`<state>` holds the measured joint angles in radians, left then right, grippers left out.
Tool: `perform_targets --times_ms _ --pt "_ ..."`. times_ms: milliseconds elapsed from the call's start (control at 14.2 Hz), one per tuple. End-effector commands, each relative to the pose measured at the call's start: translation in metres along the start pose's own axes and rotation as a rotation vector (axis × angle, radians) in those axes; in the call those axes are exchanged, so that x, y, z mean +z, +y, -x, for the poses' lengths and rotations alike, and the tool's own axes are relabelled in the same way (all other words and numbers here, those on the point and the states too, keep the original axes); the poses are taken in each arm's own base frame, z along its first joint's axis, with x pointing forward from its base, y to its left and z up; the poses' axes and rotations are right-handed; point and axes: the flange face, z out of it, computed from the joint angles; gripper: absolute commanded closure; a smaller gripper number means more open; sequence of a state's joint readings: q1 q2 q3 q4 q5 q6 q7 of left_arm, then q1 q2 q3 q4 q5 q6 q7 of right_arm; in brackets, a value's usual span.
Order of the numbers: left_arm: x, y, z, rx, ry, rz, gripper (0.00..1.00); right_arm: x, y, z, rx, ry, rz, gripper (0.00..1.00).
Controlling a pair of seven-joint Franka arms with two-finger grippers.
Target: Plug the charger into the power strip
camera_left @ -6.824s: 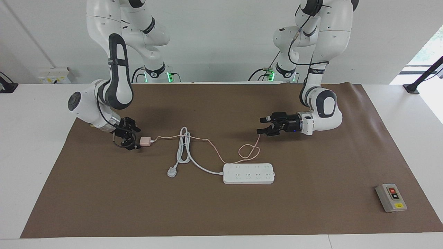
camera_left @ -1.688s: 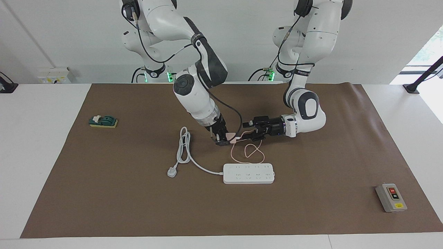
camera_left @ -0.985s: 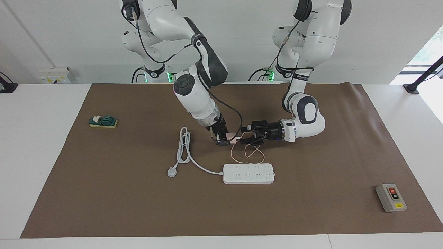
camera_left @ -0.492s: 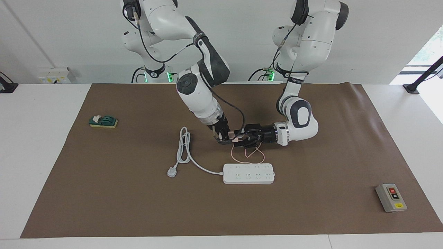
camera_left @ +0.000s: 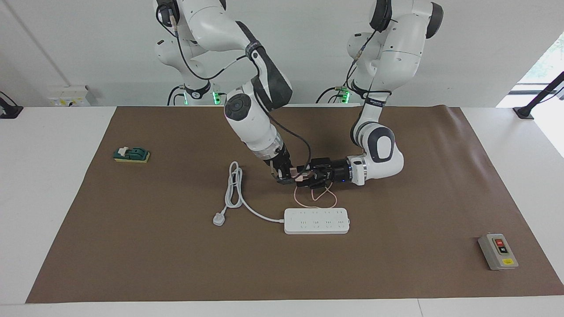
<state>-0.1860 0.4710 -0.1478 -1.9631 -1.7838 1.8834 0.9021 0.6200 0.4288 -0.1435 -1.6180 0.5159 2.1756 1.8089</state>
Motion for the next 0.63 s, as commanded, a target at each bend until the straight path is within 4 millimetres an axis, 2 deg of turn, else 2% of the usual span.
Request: perform_targets --times_ms 0,281,563 --pt "-0.008 -0.001 0.0 0.0 0.011 0.027 0.0 -0.001 -0.004 -0.001 0.022 0.021 0.005 1.0" --pt "-0.017 -0.006 0.006 -0.012 0.002 0.044 0.0 -0.001 -0.004 -0.002 0.024 0.021 0.004 1.0" --pt "-0.013 -0.009 0.011 -0.009 -0.008 0.045 0.0 0.0 -0.004 -0.003 0.024 0.022 0.005 1.0"
